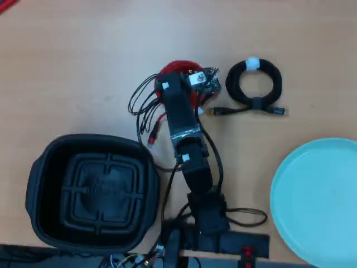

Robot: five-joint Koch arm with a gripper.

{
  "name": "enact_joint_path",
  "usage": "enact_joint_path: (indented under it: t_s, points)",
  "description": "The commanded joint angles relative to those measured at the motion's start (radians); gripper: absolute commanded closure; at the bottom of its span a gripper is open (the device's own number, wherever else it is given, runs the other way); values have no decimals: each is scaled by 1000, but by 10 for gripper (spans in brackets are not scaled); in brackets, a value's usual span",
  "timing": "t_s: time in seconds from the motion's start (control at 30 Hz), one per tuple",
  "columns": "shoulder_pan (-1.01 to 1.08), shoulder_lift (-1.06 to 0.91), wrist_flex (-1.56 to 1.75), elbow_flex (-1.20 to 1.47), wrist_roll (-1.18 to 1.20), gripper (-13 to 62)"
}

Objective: Put a black charging cable in a black bowl and put a red charging cable in a green bowl

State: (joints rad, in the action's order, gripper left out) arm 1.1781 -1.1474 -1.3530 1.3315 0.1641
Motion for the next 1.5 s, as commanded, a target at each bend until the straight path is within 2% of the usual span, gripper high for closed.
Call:
enact_joint_path:
  t_s: [0.0, 0.13, 0.27, 0.37, 0.53, 0.73, 1.07, 1.47]
  points:
    - [-6, -5, 12, -104, -3, 203]
    - [-6, -5, 11, -100, 6, 79]
    - [8, -8, 9, -97, 9, 25]
    - [51, -51, -60, -106, 3, 24]
    - [144, -245, -232, -80, -5, 23]
    - [291, -440, -242, -11, -25, 24]
    - [511, -362, -219, -23, 110, 24]
    - [505, -127, -169, -14, 48, 24]
